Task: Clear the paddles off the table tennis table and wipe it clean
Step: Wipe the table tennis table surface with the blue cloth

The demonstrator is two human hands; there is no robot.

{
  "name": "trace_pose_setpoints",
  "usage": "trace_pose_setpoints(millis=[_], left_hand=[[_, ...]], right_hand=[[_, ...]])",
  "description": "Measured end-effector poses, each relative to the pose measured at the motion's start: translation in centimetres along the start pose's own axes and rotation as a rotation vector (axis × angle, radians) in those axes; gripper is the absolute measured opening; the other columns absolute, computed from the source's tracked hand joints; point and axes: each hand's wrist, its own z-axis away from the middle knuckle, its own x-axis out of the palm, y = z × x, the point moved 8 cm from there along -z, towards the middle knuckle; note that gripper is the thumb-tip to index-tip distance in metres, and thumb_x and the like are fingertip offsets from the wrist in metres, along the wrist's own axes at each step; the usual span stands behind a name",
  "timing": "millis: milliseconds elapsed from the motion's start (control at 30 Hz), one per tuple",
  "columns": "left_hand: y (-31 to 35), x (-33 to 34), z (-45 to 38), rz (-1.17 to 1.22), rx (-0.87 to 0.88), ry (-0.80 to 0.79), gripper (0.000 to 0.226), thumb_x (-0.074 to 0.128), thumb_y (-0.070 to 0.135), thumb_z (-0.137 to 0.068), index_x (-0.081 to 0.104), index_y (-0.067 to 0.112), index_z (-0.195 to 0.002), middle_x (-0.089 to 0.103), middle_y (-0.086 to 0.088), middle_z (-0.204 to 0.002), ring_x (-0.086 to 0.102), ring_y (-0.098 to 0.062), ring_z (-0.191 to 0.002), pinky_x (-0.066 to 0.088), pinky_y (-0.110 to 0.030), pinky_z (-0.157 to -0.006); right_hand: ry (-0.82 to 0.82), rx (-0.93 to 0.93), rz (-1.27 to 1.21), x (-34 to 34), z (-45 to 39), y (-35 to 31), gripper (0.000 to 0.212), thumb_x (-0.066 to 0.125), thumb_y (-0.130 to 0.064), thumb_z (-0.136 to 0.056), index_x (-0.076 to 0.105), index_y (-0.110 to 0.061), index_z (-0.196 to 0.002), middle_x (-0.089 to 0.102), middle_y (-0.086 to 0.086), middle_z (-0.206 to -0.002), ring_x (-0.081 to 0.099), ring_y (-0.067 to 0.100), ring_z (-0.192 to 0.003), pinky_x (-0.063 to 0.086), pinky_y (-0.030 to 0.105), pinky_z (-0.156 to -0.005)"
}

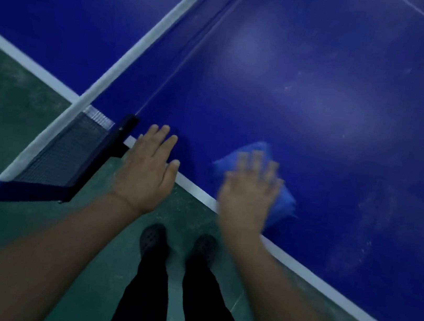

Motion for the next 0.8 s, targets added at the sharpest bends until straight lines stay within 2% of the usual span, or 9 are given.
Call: trace_pose_setpoints(millis=[67,133,267,367,433,500,567,733,800], left_hand=[[0.3,1.1,-1.4,-0.051,0.060,-0.039,0.075,0.015,0.051,-0.096,0.030,0.006,-0.154,0.014,-0.009,-0.166,0.004,-0.022,-0.154,-0.007,-0.032,-0.123],[0.2,2.0,-2.3,-0.131,0.115,-0.069,0.075,0.017,0.051,-0.096,0.026,0.006,-0.155,0.011,-0.009,-0.166,0.002,-0.022,-0.154,-0.012,-0.030,-0.122],[-0.3,2.9,-3.1,-0.253,0.184,-0.060,0.072,0.023,0.049,-0.098,0.025,0.006,-0.155,0.013,-0.010,-0.166,0.005,-0.026,-0.154,-0.011,-0.038,-0.123],[-0.3,3.2,-3.0,-0.309,0.187,-0.029,0.071,0.024,0.049,-0.099,0.024,0.005,-0.155,0.016,-0.012,-0.165,0.007,-0.028,-0.153,-0.009,-0.046,-0.123],[-0.4,3.4,-3.0,-0.311,0.187,-0.024,0.071,0.023,0.049,-0.099,0.023,0.005,-0.155,0.017,-0.012,-0.165,0.007,-0.029,-0.153,-0.005,-0.049,-0.123],[-0.5,3.4,-3.0,-0.303,0.203,-0.023,0.072,0.023,0.049,-0.099,0.025,0.005,-0.155,0.018,-0.014,-0.164,0.008,-0.030,-0.153,0.001,-0.052,-0.123],[-0.3,3.4,-3.1,-0.294,0.211,-0.025,0.073,0.025,0.050,-0.098,0.027,0.004,-0.155,0.021,-0.015,-0.163,0.011,-0.031,-0.153,0.005,-0.054,-0.122],[0.2,2.7,-4.2,-0.189,0.147,0.011,0.074,0.028,0.050,-0.095,0.030,0.006,-0.154,0.024,-0.014,-0.162,0.014,-0.029,-0.152,0.004,-0.051,-0.123],[0.3,2.5,-5.1,-0.192,0.157,0.027,0.073,0.027,0.049,-0.097,0.026,0.005,-0.155,0.020,-0.014,-0.164,0.011,-0.028,-0.153,0.003,-0.051,-0.123]], right_hand=[[-0.091,-0.217,0.034,1.4,2.4,-2.8,0.055,0.029,-0.044,-0.100,0.035,-0.027,-0.152,0.024,0.001,-0.163,0.018,0.033,-0.150,0.012,0.057,-0.119],[-0.067,-0.185,0.036,0.8,1.3,1.3,0.054,0.033,-0.044,-0.098,0.042,-0.027,-0.149,0.030,0.001,-0.161,0.024,0.034,-0.149,0.019,0.059,-0.117],[0.005,0.383,0.024,-2.5,-1.4,16.1,0.058,0.028,-0.044,-0.099,0.034,-0.026,-0.154,0.023,0.002,-0.164,0.018,0.035,-0.150,0.015,0.060,-0.118],[0.092,0.683,-0.048,-2.8,-2.0,15.5,0.056,0.029,-0.043,-0.102,0.032,-0.027,-0.155,0.021,0.003,-0.164,0.015,0.035,-0.151,0.013,0.061,-0.118],[0.152,0.446,-0.030,-2.0,-2.6,7.8,0.055,0.033,-0.040,-0.097,0.044,-0.025,-0.149,0.034,0.005,-0.159,0.027,0.038,-0.146,0.020,0.062,-0.116],[-0.014,-0.033,0.022,0.4,-1.9,-1.0,0.054,0.033,-0.042,-0.098,0.043,-0.027,-0.148,0.032,0.001,-0.160,0.023,0.035,-0.148,0.016,0.059,-0.118],[-0.095,-0.253,0.045,1.0,-2.2,-2.0,0.054,0.035,-0.045,-0.098,0.041,-0.029,-0.149,0.031,-0.002,-0.161,0.023,0.033,-0.149,0.016,0.059,-0.118],[-0.051,0.433,0.001,-2.0,-7.8,13.2,0.056,0.028,-0.048,-0.102,0.024,-0.033,-0.156,0.012,-0.005,-0.166,0.006,0.028,-0.153,0.004,0.057,-0.121],[-0.045,0.564,-0.051,-2.5,-8.3,13.9,0.056,0.024,-0.049,-0.103,0.018,-0.035,-0.157,0.004,-0.007,-0.167,-0.001,0.025,-0.153,-0.001,0.056,-0.121]])
